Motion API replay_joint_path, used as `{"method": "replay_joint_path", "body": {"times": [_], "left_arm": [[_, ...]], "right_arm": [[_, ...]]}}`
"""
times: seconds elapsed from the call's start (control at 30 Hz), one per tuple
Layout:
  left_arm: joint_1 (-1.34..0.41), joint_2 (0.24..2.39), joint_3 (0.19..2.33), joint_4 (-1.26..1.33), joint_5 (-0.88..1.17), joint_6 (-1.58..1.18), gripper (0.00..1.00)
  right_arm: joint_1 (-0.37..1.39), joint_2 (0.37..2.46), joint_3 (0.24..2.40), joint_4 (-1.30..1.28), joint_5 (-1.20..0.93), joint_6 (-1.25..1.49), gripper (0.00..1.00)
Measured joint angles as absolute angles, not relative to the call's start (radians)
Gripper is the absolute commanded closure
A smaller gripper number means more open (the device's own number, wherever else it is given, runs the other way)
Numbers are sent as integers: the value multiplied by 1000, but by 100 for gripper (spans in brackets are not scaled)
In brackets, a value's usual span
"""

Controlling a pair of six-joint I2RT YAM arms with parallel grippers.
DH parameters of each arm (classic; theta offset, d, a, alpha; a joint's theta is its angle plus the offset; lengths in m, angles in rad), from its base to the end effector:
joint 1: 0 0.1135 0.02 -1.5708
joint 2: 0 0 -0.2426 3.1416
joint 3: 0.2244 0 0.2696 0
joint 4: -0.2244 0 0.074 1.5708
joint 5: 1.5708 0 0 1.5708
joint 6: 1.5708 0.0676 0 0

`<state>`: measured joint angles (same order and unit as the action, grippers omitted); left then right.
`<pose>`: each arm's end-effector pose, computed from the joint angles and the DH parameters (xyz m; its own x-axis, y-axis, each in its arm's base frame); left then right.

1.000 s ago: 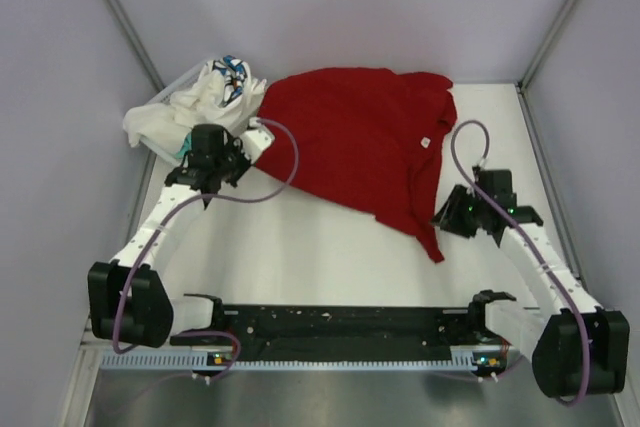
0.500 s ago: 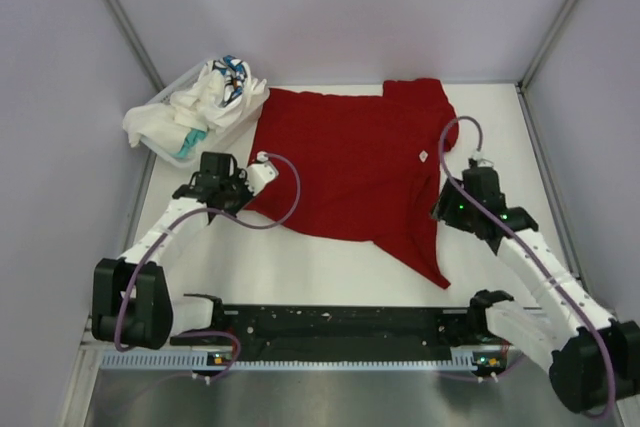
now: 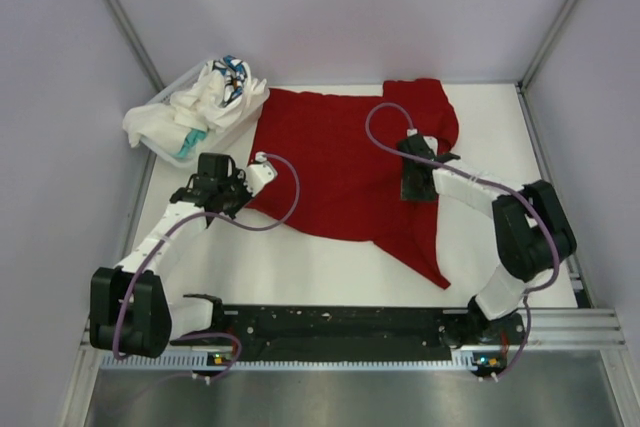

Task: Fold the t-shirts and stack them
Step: Flatten out the tshirt, then grap the side of the flattened tshirt closest away from the robot with both arms

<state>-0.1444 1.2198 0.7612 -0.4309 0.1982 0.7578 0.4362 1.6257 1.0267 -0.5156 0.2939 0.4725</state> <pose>0.2823 -0.0545 0.1698 -0.3770 0.7358 -0.5626 0.7199 0.6149 0.3218 0.3213 0.1281 0.1326 -0.8559 0.0816 -0.5106 0.1132 0.9931 -0.0311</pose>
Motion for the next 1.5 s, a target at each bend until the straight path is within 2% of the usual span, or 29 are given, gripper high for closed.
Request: {"method": "replay_joint_path", "body": {"times": [0.1, 0.2, 0.4, 0.57, 0.7, 0.73, 0.77, 0.9, 0.97, 1.07, 1.2, 1.23, 1.4, 1.5], "left_arm": [[-144, 1220, 761, -432, 198, 758, 100], [-144, 1220, 761, -433, 198, 758, 100], [-144, 1220, 761, -435, 198, 758, 100], [-143, 1220, 762, -449, 224, 759, 100], [-144, 1220, 762, -478, 275, 764, 100], [-144, 1220, 762, -485, 287, 766, 100], [-144, 1220, 762, -493, 298, 767, 100], [-144, 1220, 760, -509, 327, 785, 100], [-144, 1219, 754, -511, 340, 792, 100], [-144, 1219, 742, -515, 353, 793, 100], [-143, 1219, 738, -518, 370, 791, 100], [-144, 1219, 736, -518, 373, 791, 100], [-144, 1216, 725, -521, 373, 786, 100], [-144, 1205, 721, -525, 374, 783, 100]], "right_arm": [[426, 1694, 1037, -493, 279, 472, 78], [397, 1718, 1032, -484, 257, 473, 99], [303, 1638, 960, -450, 270, 480, 100], [128, 1460, 862, -434, 268, 482, 100], [27, 1423, 846, -430, 260, 480, 100], [9, 1423, 841, -428, 246, 480, 98], [-19, 1423, 833, -426, 229, 481, 92], [-202, 1446, 817, -419, 178, 493, 55], [-277, 1453, 817, -428, 175, 492, 45], [-279, 1418, 816, -463, 156, 492, 41], [-186, 1241, 796, -536, 166, 496, 40], [-157, 1180, 788, -556, 164, 502, 25], [-53, 900, 715, -707, 138, 591, 27], [51, 824, 707, -812, 115, 685, 27]]}}
